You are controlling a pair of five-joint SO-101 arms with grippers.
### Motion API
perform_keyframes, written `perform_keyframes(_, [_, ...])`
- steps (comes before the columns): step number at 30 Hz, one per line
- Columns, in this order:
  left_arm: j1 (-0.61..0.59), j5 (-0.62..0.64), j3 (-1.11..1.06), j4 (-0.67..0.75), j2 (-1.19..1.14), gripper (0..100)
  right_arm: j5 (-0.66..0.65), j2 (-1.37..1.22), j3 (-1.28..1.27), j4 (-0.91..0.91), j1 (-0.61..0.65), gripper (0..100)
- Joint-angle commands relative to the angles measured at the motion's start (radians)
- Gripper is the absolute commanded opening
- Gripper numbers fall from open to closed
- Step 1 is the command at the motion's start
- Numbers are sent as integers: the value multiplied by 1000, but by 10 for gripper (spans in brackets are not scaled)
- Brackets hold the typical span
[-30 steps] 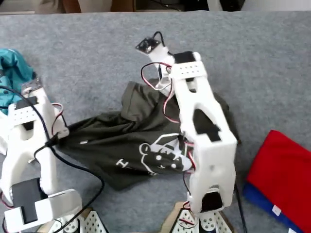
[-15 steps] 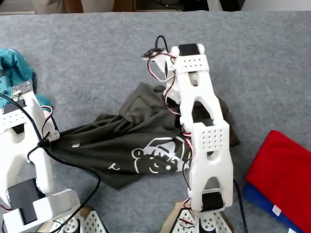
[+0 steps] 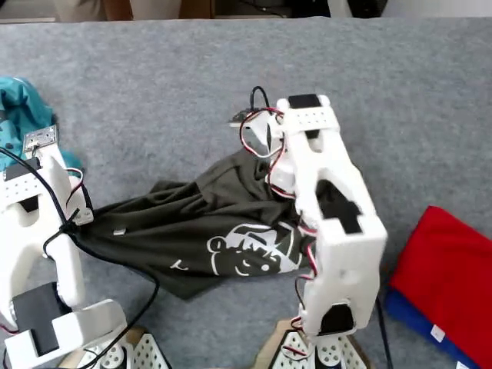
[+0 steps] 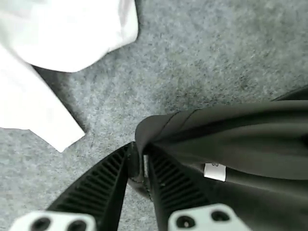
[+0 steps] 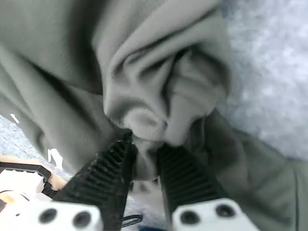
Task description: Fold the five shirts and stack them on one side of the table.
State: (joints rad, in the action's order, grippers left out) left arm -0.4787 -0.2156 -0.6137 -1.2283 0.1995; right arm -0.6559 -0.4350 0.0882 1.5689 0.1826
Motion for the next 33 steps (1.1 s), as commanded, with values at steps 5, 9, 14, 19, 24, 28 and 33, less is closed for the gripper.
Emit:
perform_keyframes(5, [-5,-8,52,-21,4,19,-32,254,107,-21,-82,182])
perform_keyframes(9, [-5,-8,49,-23,4,19,-38,162,295,48,-28,182])
perform_keyframes(14, [-5,-8,41,-25,4,19,-15,-61,611,112,45,183])
perform_keyframes(19, [-8,-8,41,-25,4,19,-23,-348,931,157,134,183])
perform_keyframes(24, [-8,-5,40,-25,4,19,-28,-588,1222,178,199,184])
perform_keyframes(28, [-9,-5,40,-25,4,19,-43,-728,1345,172,209,184])
perform_keyframes(33, [-9,-6,40,-25,4,19,-49,-849,1366,121,183,184])
